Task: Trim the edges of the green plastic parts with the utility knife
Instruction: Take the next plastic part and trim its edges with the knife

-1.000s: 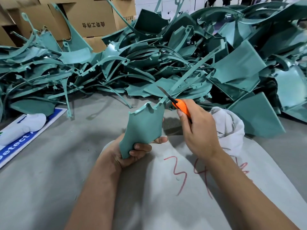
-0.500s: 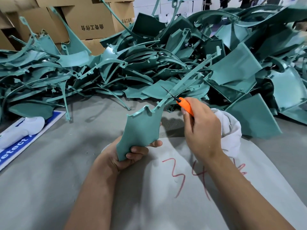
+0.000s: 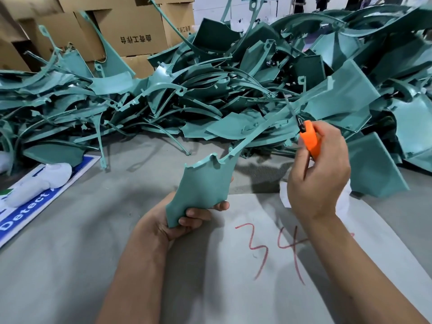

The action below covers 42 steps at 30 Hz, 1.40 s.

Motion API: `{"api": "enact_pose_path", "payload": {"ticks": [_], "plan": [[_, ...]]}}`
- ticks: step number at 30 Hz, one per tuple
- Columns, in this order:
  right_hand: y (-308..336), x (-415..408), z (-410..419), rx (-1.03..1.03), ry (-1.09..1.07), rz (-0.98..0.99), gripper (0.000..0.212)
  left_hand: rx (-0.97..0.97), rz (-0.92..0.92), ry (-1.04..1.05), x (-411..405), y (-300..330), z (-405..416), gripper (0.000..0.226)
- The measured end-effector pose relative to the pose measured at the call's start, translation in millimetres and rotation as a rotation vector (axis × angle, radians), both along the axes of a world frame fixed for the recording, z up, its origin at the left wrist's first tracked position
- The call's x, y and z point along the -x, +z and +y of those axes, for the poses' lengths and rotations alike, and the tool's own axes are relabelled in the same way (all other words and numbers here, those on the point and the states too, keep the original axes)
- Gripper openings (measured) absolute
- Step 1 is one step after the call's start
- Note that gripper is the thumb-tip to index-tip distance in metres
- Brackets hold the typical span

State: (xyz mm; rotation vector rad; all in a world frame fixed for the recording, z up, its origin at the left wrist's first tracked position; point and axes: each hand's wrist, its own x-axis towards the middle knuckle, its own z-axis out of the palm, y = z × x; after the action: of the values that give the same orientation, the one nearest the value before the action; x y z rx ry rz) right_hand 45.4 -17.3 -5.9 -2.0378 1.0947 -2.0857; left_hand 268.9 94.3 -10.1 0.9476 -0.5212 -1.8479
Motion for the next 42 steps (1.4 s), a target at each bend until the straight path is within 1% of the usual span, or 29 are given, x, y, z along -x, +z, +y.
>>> {"api": "enact_pose_path", "payload": {"ticks": [4, 11, 14, 18, 20, 22, 24, 26, 30, 33, 36, 42], "plan": [[3, 1, 1, -0.017, 0.005, -0.083, 0.014, -0.014, -0.01, 0.074, 3, 2, 2, 0.048], [3, -1, 6, 0.03, -0.019, -0.122, 0.014, -0.008, 0.004, 0.138, 5, 5, 3, 0.046], [2, -2, 6, 0.014, -0.021, -0.147, 0.013, 0.007, 0.01, 0.218, 6, 5, 1, 0.037], [0, -4, 5, -0.044, -0.004, -0.153, 0.014, 0.071, -0.062, 0.363, 3, 4, -2, 0.038], [0, -5, 5, -0.078, 0.038, -0.116, 0.011, 0.104, -0.155, 0.472, 1, 0, -6, 0.035], [-1, -6, 3, -0.142, 0.08, -0.102, 0.007, 0.138, -0.38, 0.632, -2, -5, -10, 0.039], [-3, -7, 1, -0.204, 0.075, -0.103, 0.012, 0.185, -0.615, 0.749, -5, -10, -13, 0.053], [-5, -7, -2, -0.251, 0.058, -0.087, 0.02, 0.209, -0.686, 0.783, -7, -13, -15, 0.059], [-11, -9, -6, -0.325, 0.04, -0.01, 0.026, 0.206, -0.689, 0.783, -6, -12, -15, 0.058], [-15, -8, -8, -0.352, 0.026, 0.013, 0.024, 0.176, -0.628, 0.792, -8, -13, -14, 0.056], [-16, -7, -9, -0.37, 0.027, 0.012, 0.023, 0.151, -0.55, 0.77, -9, -13, -14, 0.047], [-12, -8, -5, -0.336, 0.011, 0.078, 0.019, 0.152, -0.438, 0.71, -7, -9, -9, 0.041]]}}
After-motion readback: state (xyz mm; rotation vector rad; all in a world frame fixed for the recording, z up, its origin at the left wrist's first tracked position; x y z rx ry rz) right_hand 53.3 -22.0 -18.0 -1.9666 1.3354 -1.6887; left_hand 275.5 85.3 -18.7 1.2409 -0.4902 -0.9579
